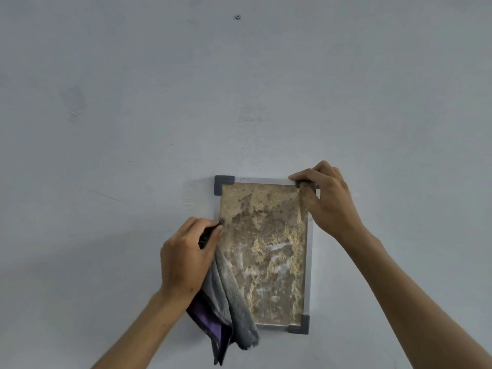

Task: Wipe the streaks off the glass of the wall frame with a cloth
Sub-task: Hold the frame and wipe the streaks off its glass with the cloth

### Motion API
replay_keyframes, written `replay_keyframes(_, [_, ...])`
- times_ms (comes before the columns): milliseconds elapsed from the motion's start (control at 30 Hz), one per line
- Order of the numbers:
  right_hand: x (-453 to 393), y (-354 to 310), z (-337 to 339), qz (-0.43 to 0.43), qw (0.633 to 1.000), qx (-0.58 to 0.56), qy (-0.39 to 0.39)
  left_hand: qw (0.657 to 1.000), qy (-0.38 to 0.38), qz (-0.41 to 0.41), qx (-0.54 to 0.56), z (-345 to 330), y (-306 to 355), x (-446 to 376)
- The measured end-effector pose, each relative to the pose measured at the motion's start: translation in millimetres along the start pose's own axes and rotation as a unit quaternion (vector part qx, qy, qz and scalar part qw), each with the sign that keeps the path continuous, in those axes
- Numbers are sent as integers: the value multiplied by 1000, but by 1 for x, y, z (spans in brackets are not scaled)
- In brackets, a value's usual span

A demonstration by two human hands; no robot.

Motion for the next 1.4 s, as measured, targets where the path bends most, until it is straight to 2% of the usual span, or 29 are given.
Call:
replay_keyframes(67, [1, 0, -1, 0, 1000, 0, 10, 998, 14, 46, 36, -4, 1, 7])
replay_keyframes(133, [1, 1, -1, -1, 1000, -3, 15, 996, -12, 74, 49, -14, 1, 22])
replay_keyframes(267, [1, 2, -1, 0, 1000, -5, 13, 999, -45, 26, -7, -16, 2, 21])
replay_keyframes(433, [1, 4, -3, 2, 1000, -13, 14, 994, 62, 81, 40, 3, 5, -31])
replay_keyframes(633, [2, 5, -4, 4, 1000, -16, 25, 995, -51, -76, -33, -8, 7, -3])
replay_keyframes(800, [2, 5, -4, 2, 999, -16, 28, 984, -43, -143, -96, -6, 17, -22])
replay_keyframes(967, [3, 5, -5, 3, 999, -18, 29, 993, -22, -98, -62, -5, 14, -40])
replay_keyframes(1100, [3, 5, -3, 7, 999, -21, 34, 999, 2, -47, 10, -5, 9, -33])
replay_keyframes(1233, [3, 5, -5, 5, 999, -24, 29, 999, -32, -20, 16, -16, 3, 5])
replay_keyframes(1400, [3, 3, -3, -2, 999, -18, 32, 991, -27, 119, 55, -19, -12, 39])
Point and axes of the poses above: each hand's wrist, its own x-axis away from the middle knuckle, its own z-axis out of the back of the hand, y = z × x, the point moved 7 cm from there along -x, towards the middle knuckle, and after that the axes turned 9 degrees about z, right-handed, at the moved point
